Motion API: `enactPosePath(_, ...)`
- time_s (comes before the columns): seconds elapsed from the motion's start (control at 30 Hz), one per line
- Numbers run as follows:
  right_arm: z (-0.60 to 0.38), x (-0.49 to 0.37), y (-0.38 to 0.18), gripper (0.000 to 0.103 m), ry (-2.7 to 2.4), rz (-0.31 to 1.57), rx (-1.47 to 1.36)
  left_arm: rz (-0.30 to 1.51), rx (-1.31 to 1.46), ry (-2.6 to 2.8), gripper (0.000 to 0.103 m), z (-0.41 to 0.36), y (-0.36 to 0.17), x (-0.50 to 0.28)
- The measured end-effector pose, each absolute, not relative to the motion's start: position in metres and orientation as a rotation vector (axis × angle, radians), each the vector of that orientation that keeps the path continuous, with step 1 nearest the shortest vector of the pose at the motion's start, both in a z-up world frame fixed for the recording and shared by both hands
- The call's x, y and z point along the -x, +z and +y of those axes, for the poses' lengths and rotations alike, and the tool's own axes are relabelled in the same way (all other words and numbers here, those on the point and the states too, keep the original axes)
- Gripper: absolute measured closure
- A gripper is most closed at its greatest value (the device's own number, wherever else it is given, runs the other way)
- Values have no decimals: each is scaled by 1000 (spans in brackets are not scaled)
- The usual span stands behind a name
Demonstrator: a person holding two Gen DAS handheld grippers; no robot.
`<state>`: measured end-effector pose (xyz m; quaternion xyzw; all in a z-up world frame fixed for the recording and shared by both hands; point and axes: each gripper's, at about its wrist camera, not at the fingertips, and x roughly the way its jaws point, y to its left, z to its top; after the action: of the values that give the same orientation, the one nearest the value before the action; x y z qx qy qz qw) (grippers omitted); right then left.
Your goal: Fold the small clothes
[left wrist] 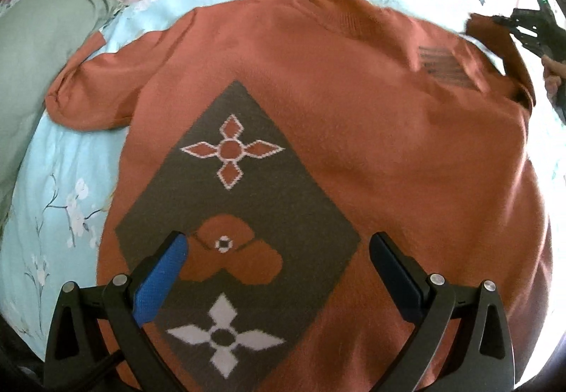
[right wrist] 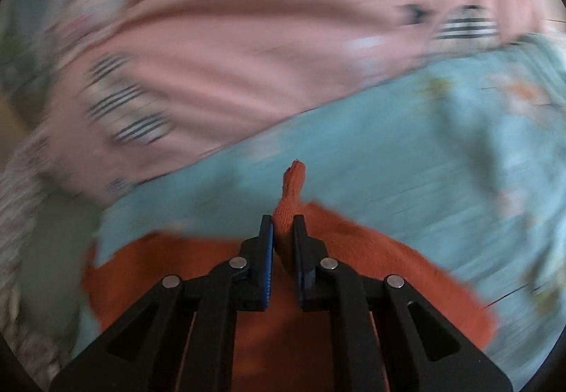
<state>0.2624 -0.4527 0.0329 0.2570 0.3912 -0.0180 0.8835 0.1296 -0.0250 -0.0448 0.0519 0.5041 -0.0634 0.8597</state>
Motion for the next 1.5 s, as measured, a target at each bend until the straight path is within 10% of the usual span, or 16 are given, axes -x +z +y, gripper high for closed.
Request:
enactPosePath(0.53, -164, -291, -36, 88, 519, 1039, -557, 1009, 275, -284, 1, 43, -26, -145)
enactPosePath(0.73, -176, -266, -38, 59, 480, 1062, -586, 1010, 373, -385, 2, 47, -27, -187)
enactPosePath(1.03, -246, -181, -12, 58, 320, 969, -630, 1104, 512, -515, 2, 21, -40, -292)
enactPosePath(1.1, -258, -168, -10, 56, 277, 955, -648, 1155, 500, -522, 12, 8, -47, -311)
enactPosePath(1.17, -268, -158, -7, 55, 251, 939, -677, 1186, 409, -494, 73, -8, -55, -323)
enactPosePath(1.2, -272, -153, -5, 55, 245, 927, -687, 1199, 371, -485, 86, -13, -59, -324)
enactPosePath(1.5, -293, -130, 9, 49, 207, 875, -699, 1159, 325, -535, 76, 3, -70, -272)
